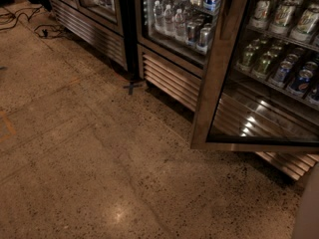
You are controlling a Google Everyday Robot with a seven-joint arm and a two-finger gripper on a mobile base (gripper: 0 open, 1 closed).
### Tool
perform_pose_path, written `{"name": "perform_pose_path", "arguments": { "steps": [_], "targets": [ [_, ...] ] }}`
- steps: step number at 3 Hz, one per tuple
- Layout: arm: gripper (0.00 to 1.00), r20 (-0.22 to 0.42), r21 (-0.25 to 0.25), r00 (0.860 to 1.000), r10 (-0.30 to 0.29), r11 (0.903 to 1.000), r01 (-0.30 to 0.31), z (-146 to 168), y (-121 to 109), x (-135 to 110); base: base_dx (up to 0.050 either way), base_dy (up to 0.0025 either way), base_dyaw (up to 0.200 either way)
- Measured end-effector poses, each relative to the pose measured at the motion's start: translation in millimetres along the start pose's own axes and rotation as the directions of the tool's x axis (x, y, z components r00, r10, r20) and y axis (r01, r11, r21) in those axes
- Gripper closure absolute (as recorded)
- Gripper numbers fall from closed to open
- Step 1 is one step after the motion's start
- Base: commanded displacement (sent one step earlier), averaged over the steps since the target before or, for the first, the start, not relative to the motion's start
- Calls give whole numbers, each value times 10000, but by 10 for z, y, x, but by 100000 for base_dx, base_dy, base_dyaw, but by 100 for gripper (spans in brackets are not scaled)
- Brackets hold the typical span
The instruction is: Open right fridge door
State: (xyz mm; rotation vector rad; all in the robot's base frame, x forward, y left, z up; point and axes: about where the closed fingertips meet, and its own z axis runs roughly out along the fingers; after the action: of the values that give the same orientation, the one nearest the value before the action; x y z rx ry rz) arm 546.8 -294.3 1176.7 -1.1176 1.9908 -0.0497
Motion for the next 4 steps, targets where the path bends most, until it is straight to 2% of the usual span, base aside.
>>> {"name": "perform_pose_path", "arguments": {
  "steps": [1, 3, 4],
  "targets": [
    [0, 150, 163, 9999, 16, 9999, -19, 34, -58, -35, 0, 0, 0],
    [0, 165, 153, 9999, 8, 9999, -11, -5, -43, -9, 0, 0, 0],
    [0, -113, -314, 9989, 459, 9984, -462, -80, 108, 52, 0, 0, 0]
  ]
}}
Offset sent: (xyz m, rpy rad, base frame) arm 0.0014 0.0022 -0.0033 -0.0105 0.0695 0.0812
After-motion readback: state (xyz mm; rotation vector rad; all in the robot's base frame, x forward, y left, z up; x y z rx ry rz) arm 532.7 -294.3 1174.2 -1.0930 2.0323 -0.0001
